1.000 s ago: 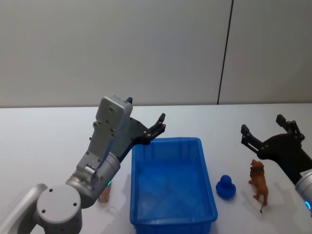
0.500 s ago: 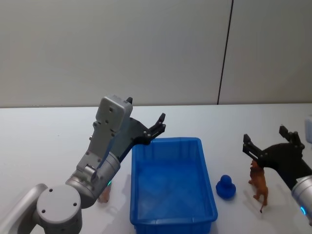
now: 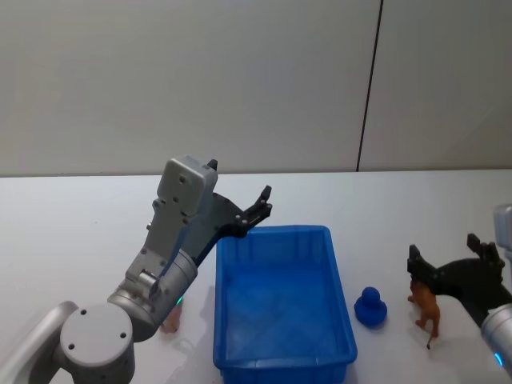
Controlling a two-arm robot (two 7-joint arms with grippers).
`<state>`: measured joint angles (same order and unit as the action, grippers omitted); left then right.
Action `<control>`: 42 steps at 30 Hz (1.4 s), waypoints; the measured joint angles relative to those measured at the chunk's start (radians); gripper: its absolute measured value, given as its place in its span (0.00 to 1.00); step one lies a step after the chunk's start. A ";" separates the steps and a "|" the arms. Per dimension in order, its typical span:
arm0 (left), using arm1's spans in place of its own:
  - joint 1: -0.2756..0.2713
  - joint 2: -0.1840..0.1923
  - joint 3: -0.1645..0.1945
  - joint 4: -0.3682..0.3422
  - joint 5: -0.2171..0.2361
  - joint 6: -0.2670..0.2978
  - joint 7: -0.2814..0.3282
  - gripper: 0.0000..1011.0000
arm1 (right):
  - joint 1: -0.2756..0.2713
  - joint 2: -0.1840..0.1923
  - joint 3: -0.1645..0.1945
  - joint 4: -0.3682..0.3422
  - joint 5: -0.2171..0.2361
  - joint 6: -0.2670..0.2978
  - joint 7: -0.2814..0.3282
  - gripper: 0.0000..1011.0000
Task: Pick up the two dolls from the table and place them into the box.
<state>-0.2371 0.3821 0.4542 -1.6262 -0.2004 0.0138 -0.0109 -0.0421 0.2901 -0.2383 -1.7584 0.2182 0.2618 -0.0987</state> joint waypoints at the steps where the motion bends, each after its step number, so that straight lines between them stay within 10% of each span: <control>1: 0.000 0.000 0.000 0.000 0.000 0.000 0.000 0.99 | 0.000 0.000 0.001 0.005 0.001 0.003 0.000 0.99; 24: 0.000 0.000 0.000 0.000 0.000 0.000 0.000 0.99 | -0.012 -0.013 0.005 0.115 0.027 0.044 0.033 0.97; 42: 0.000 0.000 0.000 0.000 0.000 0.000 0.000 0.99 | -0.025 -0.030 -0.004 0.154 0.021 0.021 0.045 0.44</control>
<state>-0.2372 0.3821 0.4542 -1.6262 -0.2004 0.0138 -0.0109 -0.0674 0.2598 -0.2422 -1.6042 0.2392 0.2826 -0.0537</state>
